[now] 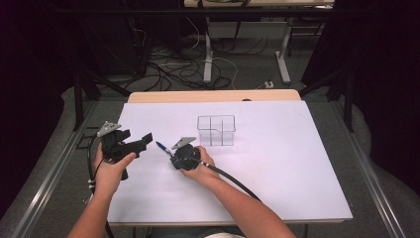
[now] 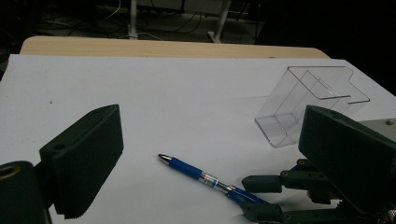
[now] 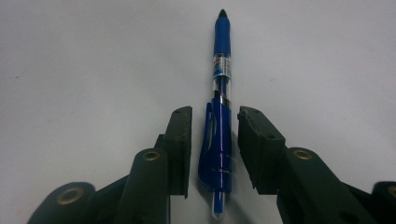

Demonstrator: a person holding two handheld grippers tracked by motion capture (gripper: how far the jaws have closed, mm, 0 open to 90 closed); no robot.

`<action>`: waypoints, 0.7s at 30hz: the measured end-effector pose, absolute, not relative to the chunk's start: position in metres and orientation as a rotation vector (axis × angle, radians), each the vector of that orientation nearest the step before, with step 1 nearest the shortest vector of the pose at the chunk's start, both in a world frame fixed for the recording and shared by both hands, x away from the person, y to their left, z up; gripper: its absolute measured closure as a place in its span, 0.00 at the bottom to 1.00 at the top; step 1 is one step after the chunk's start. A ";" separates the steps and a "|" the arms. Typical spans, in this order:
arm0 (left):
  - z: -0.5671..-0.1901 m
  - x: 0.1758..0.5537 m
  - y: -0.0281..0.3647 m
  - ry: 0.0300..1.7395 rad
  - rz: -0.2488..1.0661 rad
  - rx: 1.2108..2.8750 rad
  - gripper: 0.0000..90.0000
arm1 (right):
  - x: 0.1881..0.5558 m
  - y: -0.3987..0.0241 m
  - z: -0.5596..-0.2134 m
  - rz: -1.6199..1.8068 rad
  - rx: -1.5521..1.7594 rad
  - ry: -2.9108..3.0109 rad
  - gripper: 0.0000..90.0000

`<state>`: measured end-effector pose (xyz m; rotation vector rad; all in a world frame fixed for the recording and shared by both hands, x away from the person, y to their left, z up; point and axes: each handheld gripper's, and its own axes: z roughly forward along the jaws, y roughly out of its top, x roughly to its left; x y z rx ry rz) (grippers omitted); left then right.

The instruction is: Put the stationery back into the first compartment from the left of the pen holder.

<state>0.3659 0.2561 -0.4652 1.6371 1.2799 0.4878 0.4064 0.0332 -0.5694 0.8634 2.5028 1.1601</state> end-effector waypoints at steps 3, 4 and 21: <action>-0.465 0.366 0.256 1.278 0.488 1.635 0.07 | 0.405 0.034 -0.570 1.177 0.852 2.498 0.77; -0.465 0.366 0.256 1.279 0.489 1.636 0.07 | 0.404 0.034 -0.570 1.173 0.850 2.503 0.78; -0.465 0.366 0.256 1.277 0.486 1.636 0.07 | 0.405 0.033 -0.570 1.184 0.894 2.493 0.85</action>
